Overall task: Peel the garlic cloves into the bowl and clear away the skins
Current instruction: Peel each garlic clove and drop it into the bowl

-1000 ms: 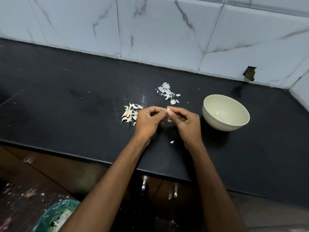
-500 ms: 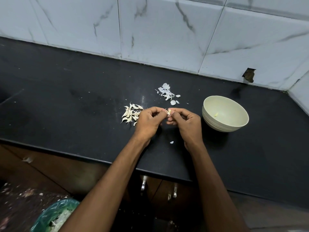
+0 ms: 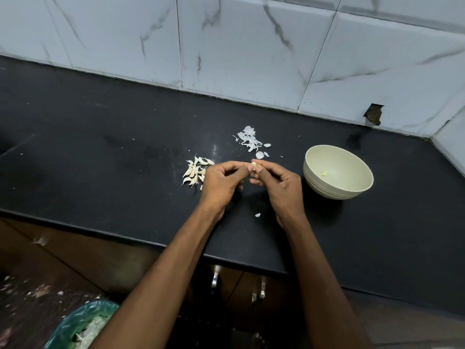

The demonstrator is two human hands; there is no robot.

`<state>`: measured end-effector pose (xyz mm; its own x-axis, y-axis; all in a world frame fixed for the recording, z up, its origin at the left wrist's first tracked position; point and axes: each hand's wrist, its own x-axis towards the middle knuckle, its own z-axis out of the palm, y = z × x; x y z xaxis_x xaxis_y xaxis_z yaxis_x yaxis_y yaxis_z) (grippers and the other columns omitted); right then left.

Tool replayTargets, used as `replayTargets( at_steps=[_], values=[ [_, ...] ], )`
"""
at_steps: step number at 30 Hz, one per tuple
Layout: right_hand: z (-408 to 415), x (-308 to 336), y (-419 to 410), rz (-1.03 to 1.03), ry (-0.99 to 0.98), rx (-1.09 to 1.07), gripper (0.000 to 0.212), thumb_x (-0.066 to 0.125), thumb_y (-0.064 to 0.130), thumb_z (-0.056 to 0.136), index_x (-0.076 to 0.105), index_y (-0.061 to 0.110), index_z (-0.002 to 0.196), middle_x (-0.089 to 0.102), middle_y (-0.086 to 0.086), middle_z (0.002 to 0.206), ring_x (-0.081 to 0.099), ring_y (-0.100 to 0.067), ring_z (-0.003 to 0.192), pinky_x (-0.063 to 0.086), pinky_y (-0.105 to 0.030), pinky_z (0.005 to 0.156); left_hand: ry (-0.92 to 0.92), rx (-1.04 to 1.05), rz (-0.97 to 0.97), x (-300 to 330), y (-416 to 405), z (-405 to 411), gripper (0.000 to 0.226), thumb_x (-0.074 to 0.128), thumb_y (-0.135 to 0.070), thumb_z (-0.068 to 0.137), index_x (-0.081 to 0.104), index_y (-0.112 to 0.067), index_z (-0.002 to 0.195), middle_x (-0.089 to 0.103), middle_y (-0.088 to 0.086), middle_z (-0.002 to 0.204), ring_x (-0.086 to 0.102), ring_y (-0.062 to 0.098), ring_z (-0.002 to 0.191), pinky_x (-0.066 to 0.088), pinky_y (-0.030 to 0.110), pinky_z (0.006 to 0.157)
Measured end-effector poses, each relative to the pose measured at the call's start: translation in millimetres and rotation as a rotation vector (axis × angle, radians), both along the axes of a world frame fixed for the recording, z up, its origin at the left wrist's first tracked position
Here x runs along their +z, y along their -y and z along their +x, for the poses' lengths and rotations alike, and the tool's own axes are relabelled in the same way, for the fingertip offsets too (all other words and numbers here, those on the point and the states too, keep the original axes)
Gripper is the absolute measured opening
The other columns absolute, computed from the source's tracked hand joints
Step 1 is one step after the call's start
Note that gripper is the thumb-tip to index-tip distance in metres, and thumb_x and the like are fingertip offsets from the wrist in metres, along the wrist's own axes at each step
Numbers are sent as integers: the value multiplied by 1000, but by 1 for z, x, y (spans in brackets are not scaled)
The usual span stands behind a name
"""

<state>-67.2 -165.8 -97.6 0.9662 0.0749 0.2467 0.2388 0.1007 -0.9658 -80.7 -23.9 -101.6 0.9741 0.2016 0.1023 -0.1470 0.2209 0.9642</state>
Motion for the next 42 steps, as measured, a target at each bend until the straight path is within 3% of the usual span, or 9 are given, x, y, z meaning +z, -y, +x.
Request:
replayTargets(
  at_steps=[4, 12, 22, 29, 36, 39, 42],
  values=[
    [0, -2, 1, -36, 26, 9, 19, 69, 4, 98, 75, 2, 116, 80, -9, 100, 76, -17, 92, 61, -28, 83, -23, 17, -2, -2, -1, 2, 9, 75, -7, 92, 79, 1, 92, 68, 1, 66, 47, 10, 59, 42, 26, 58],
    [1, -3, 0, 2, -8, 13, 17, 66, 1, 99, 73, 3, 115, 78, -10, 94, 74, -18, 87, 61, -28, 82, -44, 2, -12, -3, -2, 5, 11, 74, -15, 82, 79, -6, 85, 61, 22, 76, 45, 15, 60, 41, 30, 59],
    [2, -3, 0, 27, -87, 32, 20, 71, 4, 96, 74, -1, 115, 79, -12, 99, 75, -19, 91, 62, -32, 86, -25, 36, 68, -3, 2, 2, 5, 71, -4, 92, 74, -1, 91, 65, -7, 57, 50, 4, 52, 41, 24, 57],
    [1, -2, -1, 13, -61, -27, 22, 71, 0, 95, 73, 2, 117, 79, -13, 98, 77, -22, 88, 62, -28, 80, -37, 28, 74, -3, 2, 3, 7, 69, -4, 94, 75, -2, 91, 65, -5, 61, 46, 7, 55, 40, 25, 57],
    [0, -4, -4, -151, 55, -105, 16, 73, 1, 93, 77, 6, 108, 80, -8, 91, 78, -25, 83, 62, -28, 77, -19, 15, 67, -3, 4, 2, 11, 70, -3, 94, 74, 7, 96, 67, 0, 65, 50, 6, 56, 40, 21, 56],
    [-1, -4, -4, -139, 62, -109, 15, 73, 1, 93, 77, 6, 106, 79, -9, 89, 78, -25, 81, 63, -28, 75, -9, 17, 69, -4, 3, 3, 12, 68, -1, 95, 72, 10, 99, 67, -9, 60, 53, 0, 54, 43, 16, 57],
    [-1, -4, -4, -100, 52, -99, 15, 69, -2, 94, 76, 3, 106, 79, -12, 90, 77, -22, 79, 63, -27, 74, -28, 25, 64, -5, 2, 4, 9, 70, -4, 95, 75, 4, 97, 66, -9, 61, 50, 3, 55, 42, 22, 58]
  ],
)
